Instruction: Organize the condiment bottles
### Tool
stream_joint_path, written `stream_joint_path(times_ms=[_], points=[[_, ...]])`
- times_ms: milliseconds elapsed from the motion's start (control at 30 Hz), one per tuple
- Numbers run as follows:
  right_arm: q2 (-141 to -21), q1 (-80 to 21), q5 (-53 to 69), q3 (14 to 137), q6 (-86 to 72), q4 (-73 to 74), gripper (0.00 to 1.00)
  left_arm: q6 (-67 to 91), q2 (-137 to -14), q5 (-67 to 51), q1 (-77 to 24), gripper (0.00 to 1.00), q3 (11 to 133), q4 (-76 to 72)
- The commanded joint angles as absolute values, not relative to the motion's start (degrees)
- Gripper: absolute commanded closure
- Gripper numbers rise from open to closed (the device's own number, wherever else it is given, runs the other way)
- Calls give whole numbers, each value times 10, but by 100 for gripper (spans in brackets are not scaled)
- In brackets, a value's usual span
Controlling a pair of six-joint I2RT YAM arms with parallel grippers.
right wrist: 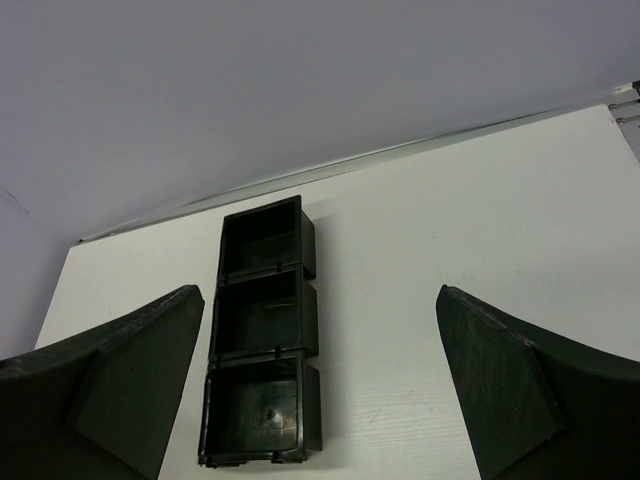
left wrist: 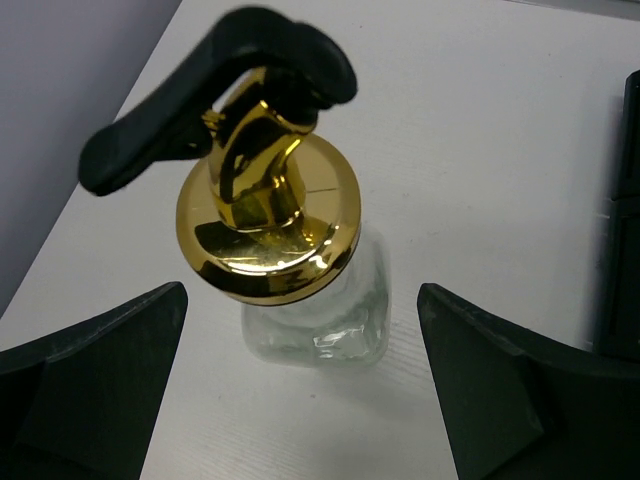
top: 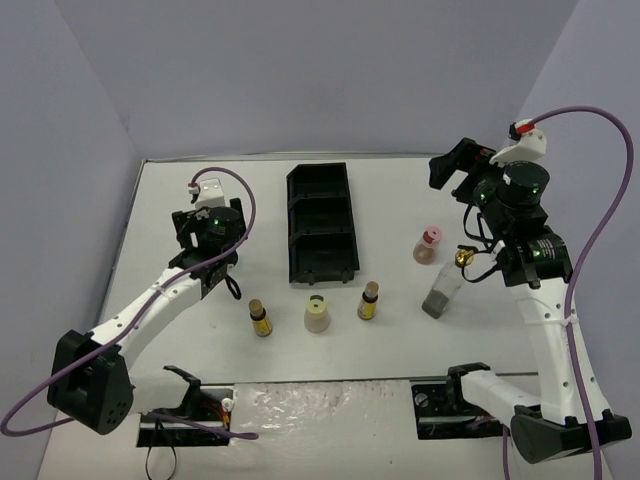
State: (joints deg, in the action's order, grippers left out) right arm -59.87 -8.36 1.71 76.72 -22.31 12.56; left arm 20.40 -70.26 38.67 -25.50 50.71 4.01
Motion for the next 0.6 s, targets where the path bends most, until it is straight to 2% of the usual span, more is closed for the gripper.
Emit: stream_joint_path(times_ms=[0, 567], points=[[-586, -89, 23, 767, -217, 74, 0, 202, -705, 409, -259, 3, 506, -62], [-564, -89, 14, 745, -201, 75, 0, 189, -764, 436, -255, 3, 495, -119]])
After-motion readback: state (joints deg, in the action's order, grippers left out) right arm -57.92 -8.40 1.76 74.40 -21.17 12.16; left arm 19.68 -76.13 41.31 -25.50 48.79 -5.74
